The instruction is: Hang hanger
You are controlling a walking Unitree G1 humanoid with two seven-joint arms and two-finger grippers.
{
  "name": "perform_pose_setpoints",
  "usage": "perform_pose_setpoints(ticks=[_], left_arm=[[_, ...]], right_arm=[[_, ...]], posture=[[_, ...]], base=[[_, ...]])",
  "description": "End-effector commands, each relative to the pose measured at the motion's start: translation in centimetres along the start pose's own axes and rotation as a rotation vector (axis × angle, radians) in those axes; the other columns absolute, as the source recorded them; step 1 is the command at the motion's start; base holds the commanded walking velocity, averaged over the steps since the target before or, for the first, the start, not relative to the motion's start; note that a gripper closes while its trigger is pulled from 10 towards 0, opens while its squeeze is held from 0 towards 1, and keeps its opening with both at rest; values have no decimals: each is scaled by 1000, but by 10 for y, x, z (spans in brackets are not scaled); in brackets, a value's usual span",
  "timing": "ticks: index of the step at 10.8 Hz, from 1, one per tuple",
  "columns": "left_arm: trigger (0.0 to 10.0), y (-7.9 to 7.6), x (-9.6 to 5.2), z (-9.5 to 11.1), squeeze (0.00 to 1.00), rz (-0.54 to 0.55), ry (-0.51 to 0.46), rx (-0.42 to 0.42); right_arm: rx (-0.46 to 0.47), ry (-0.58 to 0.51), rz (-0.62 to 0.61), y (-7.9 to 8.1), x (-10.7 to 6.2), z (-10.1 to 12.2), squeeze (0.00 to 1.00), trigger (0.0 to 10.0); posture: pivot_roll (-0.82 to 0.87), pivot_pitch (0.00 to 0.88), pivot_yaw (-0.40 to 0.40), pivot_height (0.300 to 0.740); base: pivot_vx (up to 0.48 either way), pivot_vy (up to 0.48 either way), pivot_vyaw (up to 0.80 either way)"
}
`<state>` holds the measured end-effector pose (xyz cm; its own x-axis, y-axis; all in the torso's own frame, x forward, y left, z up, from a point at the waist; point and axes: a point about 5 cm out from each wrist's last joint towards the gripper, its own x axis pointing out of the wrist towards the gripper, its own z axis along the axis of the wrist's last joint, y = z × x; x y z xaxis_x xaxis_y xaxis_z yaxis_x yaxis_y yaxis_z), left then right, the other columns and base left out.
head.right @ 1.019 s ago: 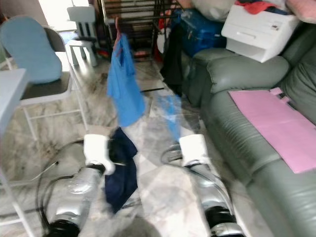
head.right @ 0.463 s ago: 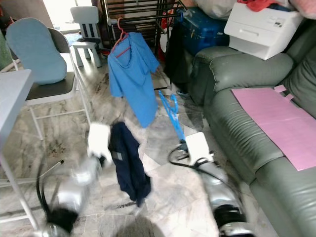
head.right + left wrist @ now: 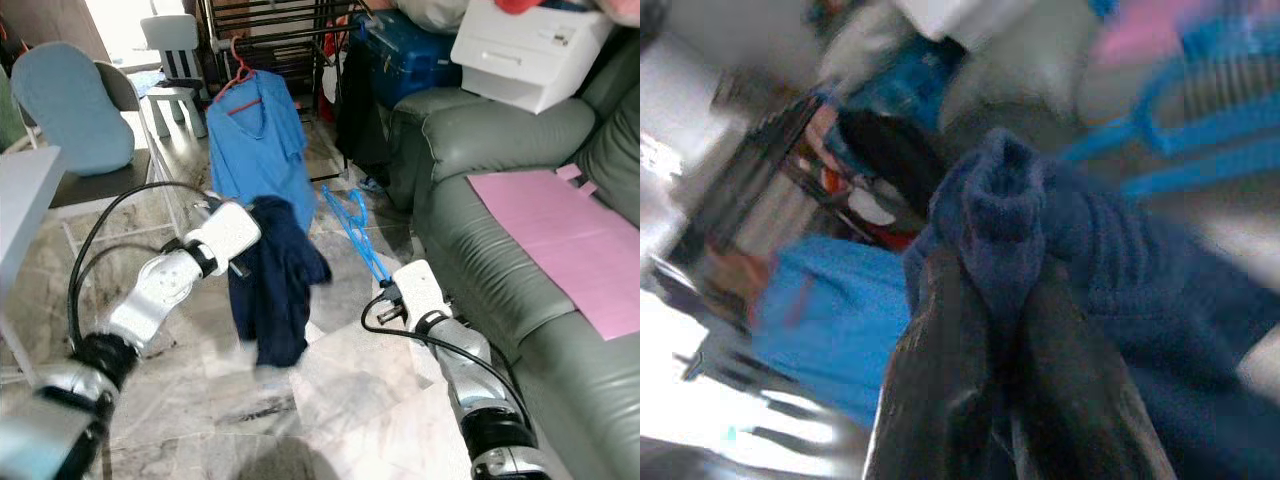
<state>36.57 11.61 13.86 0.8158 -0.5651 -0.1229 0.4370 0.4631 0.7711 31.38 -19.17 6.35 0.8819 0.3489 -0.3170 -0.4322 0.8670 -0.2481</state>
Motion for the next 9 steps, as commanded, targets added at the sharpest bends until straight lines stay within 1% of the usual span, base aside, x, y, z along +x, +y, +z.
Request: perform_pose_setpoints(ticks=[1,2,3,5,6,7,9], left_arm=[[10000,6,-2,-6,0,-12,36,162],[10000,13,-5,-14,0,12,77,266],[10000,23,-8,-20,0,59,116,314],[10000,32,-9,-25,0,126,144,350],[10000,34,-10,-27,0,130,151,346],[10000,34,-10,-28,0,127,159,351],[10000,34,-11,-31,0,131,173,349]], right_arm=[[-31,-7,38,3,0,4,0,10000],[-46,1,54,2,-3,3,0,10000],[-53,8,69,0,-5,4,0,10000],[-82,5,136,-3,-9,8,0,10000],[-130,-11,249,-3,-16,14,0,10000],[-136,-13,308,-7,-23,18,0,10000],[-163,15,400,-23,-43,25,0,10000]], posture=[[-115,0,98,740],[-117,0,103,740],[-114,0,103,740],[-111,0,100,740],[-113,0,101,740],[-114,0,102,740],[-124,0,106,740]], base=[[0,0,0],[0,0,0],[0,0,0],[0,0,0],[0,0,0],[0,0,0],[0,0,0]])
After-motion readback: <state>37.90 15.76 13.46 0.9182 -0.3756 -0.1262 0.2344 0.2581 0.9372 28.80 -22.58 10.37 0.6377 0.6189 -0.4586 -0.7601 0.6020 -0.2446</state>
